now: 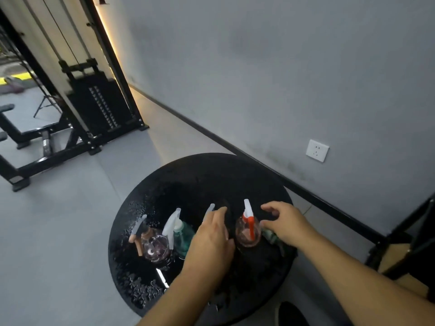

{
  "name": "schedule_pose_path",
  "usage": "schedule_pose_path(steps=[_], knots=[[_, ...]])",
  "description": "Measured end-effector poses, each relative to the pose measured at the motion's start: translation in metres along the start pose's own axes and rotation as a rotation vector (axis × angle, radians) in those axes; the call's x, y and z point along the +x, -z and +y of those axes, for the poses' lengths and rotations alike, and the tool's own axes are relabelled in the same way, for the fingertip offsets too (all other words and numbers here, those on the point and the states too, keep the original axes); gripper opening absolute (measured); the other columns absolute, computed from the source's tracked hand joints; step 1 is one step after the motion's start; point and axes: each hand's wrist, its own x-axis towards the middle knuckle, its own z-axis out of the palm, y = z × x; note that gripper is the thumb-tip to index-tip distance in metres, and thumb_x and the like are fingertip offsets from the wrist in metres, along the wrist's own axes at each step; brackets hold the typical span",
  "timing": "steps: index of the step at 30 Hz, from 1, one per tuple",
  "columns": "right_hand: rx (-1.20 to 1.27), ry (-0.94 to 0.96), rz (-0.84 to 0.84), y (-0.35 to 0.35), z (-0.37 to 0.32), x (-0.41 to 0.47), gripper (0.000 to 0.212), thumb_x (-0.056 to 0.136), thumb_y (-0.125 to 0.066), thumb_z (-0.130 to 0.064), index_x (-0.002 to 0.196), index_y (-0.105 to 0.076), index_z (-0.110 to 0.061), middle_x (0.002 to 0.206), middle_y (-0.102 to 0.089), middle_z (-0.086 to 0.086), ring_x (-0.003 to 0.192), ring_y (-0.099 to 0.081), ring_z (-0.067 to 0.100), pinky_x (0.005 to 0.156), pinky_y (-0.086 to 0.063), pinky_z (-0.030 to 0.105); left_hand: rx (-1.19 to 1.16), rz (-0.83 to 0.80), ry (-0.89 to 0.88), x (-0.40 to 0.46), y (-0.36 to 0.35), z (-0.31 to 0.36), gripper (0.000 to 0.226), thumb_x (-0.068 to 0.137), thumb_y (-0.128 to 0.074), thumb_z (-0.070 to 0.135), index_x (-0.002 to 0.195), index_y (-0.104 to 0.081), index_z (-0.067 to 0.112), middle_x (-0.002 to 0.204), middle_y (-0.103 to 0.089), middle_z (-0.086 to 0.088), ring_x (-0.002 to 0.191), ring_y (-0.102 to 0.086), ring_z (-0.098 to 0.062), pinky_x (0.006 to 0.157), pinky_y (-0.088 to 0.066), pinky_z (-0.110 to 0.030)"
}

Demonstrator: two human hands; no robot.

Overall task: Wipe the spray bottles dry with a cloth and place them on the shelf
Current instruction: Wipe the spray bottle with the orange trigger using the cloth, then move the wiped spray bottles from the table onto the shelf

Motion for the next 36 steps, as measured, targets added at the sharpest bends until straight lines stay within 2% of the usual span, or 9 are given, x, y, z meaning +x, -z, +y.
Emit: schedule_pose_path(steps=[5, 9, 14, 19, 24, 27, 31, 34, 36], knots=[[0.035, -0.028, -0.029, -0.012, -0.006, 0.005, 0.058, 0.084, -0.085, -0.029, 0.137, -0.062, -0.03, 0.135, -0.063, -0.007, 0.124, -0.058, 0.013, 0.099, -0.045, 0.029, 0.093, 0.085, -0.061, -0.002, 0.029, -0.023, 0.055, 0.106, -0.057, 0.025, 0.159, -0.044, 0.029, 0.158, -0.046, 0.011, 0.138, -0.051, -0.007, 0.106, -0.042, -0.017], [0.055, -0.026, -0.052, -0.021, -0.008, 0.014, 0.042, 0.085, -0.082, -0.032, 0.124, -0.068, -0.036, 0.097, -0.068, -0.013, 0.081, -0.06, 0.005, 0.071, -0.05, 0.026, 0.101, 0.127, -0.043, 0.001, 0.036, -0.036, 0.038, 0.109, -0.053, 0.039, 0.147, -0.057, 0.034, 0.155, -0.049, 0.014, 0.141, -0.045, -0.006, 0.113, -0.037, -0.02], [0.036, 0.002, -0.064, -0.032, -0.016, 0.02, 0.023, 0.086, -0.08, -0.033, 0.106, -0.071, -0.039, 0.098, -0.072, -0.011, 0.078, -0.062, 0.006, 0.059, -0.043, 0.02, 0.135, 0.082, -0.036, 0.013, 0.05, -0.042, 0.041, 0.107, -0.058, 0.042, 0.147, -0.056, 0.033, 0.153, -0.048, 0.015, 0.136, -0.051, -0.006, 0.106, -0.043, -0.021], [0.043, 0.016, -0.072, -0.039, -0.021, 0.021, 0.012, 0.089, -0.078, -0.031, 0.098, -0.072, -0.036, 0.091, -0.073, -0.015, 0.087, -0.067, 0.002, 0.07, -0.05, 0.021, 0.166, 0.04, 0.009, 0.026, 0.054, -0.048, 0.053, 0.102, -0.066, 0.043, 0.152, -0.051, 0.034, 0.158, -0.043, 0.017, 0.139, -0.051, -0.008, 0.106, -0.046, -0.025], [0.016, 0.026, -0.022, -0.032, -0.027, 0.015, 0.008, 0.092, -0.075, -0.029, 0.096, -0.072, -0.035, 0.088, -0.072, -0.015, 0.082, -0.067, 0.001, 0.063, -0.047, 0.017, 0.159, 0.04, -0.006, 0.03, 0.052, -0.044, 0.049, 0.104, -0.063, 0.043, 0.15, -0.054, 0.031, 0.156, -0.048, 0.013, 0.138, -0.052, -0.009, 0.105, -0.046, -0.025], [0.007, 0.046, 0.002, -0.019, -0.032, 0.006, 0.005, 0.092, -0.074, -0.031, 0.096, -0.071, -0.033, 0.085, -0.073, -0.01, 0.071, -0.067, 0.004, 0.058, -0.052, 0.024, 0.152, 0.063, -0.015, 0.03, 0.051, -0.039, 0.047, 0.105, -0.06, 0.047, 0.148, -0.057, 0.03, 0.154, -0.052, 0.012, 0.138, -0.053, -0.011, 0.107, -0.05, -0.029], [0.006, 0.094, 0.046, 0.01, -0.043, -0.01, 0.009, 0.09, -0.076, -0.034, 0.098, -0.072, -0.033, 0.089, -0.073, -0.014, 0.083, -0.069, 0.003, 0.076, -0.06, 0.031, 0.147, 0.081, -0.022, 0.02, 0.056, -0.025, 0.053, 0.102, -0.066, 0.047, 0.15, -0.055, 0.03, 0.153, -0.054, 0.012, 0.139, -0.053, -0.011, 0.108, -0.051, -0.031], [0.029, 0.143, 0.099, 0.034, -0.052, -0.029, 0.011, 0.089, -0.078, -0.034, 0.1, -0.073, -0.032, 0.09, -0.073, -0.015, 0.086, -0.068, 0.002, 0.076, -0.056, 0.023, 0.124, 0.103, -0.034, 0.007, 0.063, -0.008, 0.055, 0.1, -0.068, 0.042, 0.152, -0.052, 0.03, 0.154, -0.054, 0.012, 0.139, -0.053, -0.012, 0.111, -0.048, -0.031], [0.036, 0.167, 0.118, 0.05, -0.054, -0.046, 0.012, 0.089, -0.077, -0.033, 0.1, -0.073, -0.033, 0.092, -0.073, -0.016, 0.086, -0.068, 0.001, 0.079, -0.058, 0.026, 0.11, 0.117, -0.045, -0.001, 0.069, 0.006, 0.057, 0.1, -0.068, 0.042, 0.153, -0.051, 0.031, 0.155, -0.053, 0.012, 0.139, -0.053, -0.012, 0.112, -0.047, -0.032]])
